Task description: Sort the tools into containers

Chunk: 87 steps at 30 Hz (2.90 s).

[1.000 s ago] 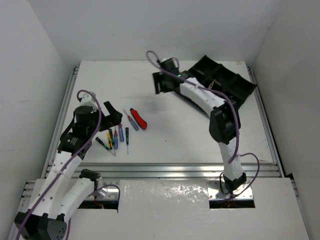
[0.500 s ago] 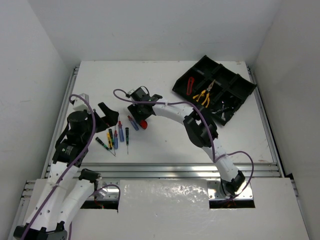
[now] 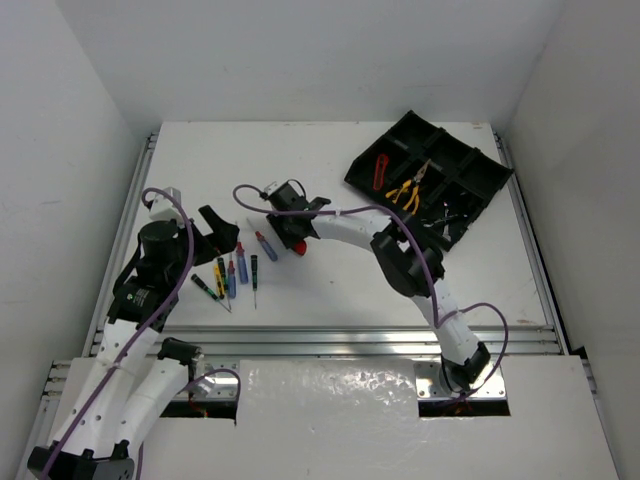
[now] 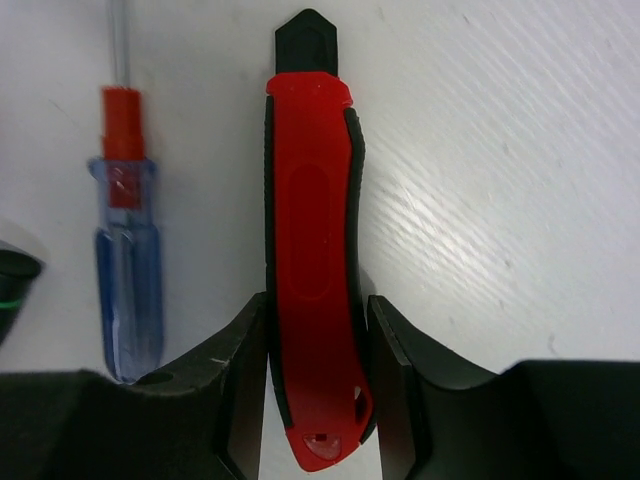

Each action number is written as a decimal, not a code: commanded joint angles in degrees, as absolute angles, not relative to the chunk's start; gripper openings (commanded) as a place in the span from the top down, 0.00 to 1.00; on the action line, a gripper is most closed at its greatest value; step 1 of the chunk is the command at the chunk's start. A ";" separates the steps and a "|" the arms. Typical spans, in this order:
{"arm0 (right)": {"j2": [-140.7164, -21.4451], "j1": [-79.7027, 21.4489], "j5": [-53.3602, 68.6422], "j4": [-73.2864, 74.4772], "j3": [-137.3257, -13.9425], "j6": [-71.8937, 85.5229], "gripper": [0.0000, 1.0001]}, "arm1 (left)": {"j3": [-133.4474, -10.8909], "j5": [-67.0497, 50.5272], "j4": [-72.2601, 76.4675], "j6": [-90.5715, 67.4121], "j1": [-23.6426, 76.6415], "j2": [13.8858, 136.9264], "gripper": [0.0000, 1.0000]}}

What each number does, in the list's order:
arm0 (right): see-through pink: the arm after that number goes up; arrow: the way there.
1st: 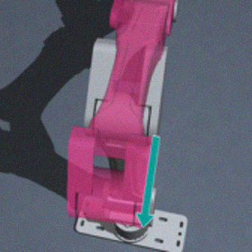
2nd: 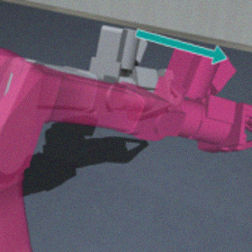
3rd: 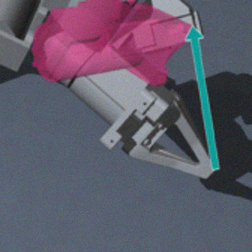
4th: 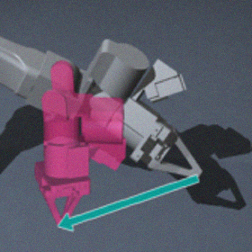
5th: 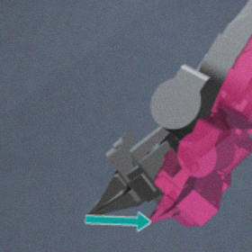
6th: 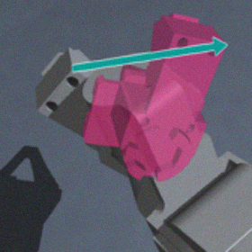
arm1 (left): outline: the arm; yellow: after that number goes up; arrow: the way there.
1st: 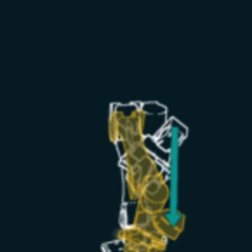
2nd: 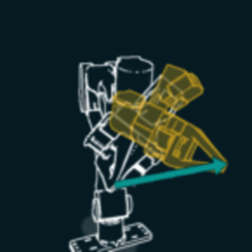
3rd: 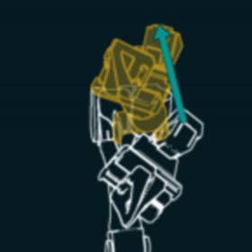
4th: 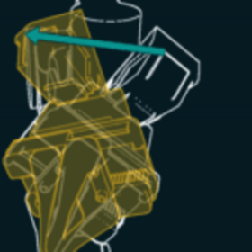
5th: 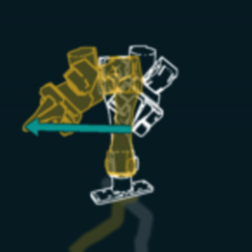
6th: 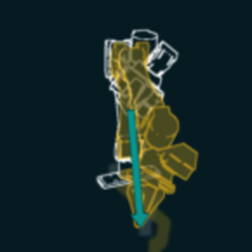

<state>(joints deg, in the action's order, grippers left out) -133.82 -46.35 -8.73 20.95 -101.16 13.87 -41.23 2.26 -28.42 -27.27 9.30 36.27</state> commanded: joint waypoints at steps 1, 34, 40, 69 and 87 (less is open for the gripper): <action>-128.60 -45.44 -14.15 23.47 -97.04 16.24 0.82 | -41.31 1.76 -25.58 -27.42 9.58 35.60 0.00; -123.24 -16.52 -11.87 34.90 -118.66 31.91 0.10 | -41.13 0.88 -25.22 -27.16 9.67 38.75 0.00; -105.43 -21.69 -0.65 29.01 -99.44 24.10 0.07 | -42.45 5.27 -26.98 -28.30 9.76 44.62 0.00; -59.41 -34.72 9.93 8.26 -28.74 34.10 0.10 | -53.00 14.33 -25.93 -33.57 13.71 87.01 0.61; -56.87 -34.80 10.72 10.46 -29.44 33.93 0.11 | -48.16 13.36 -20.57 -34.10 13.71 92.63 0.75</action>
